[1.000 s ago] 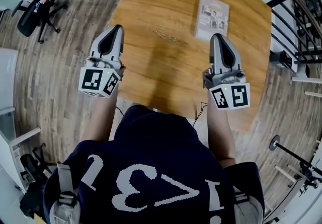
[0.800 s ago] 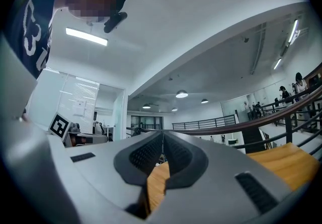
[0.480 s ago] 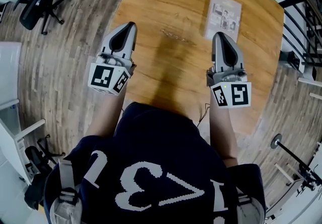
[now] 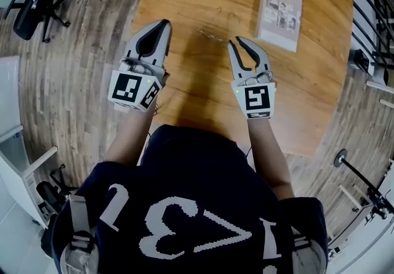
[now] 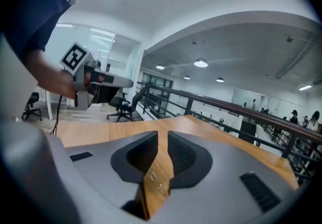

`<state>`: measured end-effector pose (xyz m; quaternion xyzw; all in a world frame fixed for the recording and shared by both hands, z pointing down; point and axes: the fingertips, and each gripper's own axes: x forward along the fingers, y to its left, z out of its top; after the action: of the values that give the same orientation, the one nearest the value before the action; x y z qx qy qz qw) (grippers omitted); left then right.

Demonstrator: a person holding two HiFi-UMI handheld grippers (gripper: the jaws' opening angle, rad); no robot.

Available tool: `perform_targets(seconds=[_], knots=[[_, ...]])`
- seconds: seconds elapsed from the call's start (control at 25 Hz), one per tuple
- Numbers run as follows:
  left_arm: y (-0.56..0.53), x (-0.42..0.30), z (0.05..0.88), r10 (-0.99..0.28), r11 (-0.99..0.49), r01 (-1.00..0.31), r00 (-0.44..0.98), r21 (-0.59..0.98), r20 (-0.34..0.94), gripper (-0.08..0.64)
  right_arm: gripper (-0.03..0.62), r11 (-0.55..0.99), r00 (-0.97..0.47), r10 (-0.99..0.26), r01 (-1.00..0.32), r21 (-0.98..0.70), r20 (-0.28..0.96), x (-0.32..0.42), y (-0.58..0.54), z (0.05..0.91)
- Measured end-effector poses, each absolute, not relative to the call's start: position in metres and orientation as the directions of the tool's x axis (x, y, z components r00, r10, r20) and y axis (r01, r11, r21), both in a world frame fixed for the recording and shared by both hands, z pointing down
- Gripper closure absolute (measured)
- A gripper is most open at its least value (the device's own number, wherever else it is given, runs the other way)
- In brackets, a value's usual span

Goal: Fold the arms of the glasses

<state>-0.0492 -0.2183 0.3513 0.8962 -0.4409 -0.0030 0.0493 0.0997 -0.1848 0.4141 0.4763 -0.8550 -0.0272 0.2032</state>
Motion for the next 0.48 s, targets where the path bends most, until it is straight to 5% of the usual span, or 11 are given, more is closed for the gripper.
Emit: perform_targets(seconds=[0.48], knots=[[-0.224, -0.059, 0.385, -0.778, -0.609, -0.782, 0.621, 0.129, 0.094, 0.538, 0.502, 0.702, -0.332, -0.696, -0.5, 0.506, 0.637, 0.064, -0.21, 0.544]])
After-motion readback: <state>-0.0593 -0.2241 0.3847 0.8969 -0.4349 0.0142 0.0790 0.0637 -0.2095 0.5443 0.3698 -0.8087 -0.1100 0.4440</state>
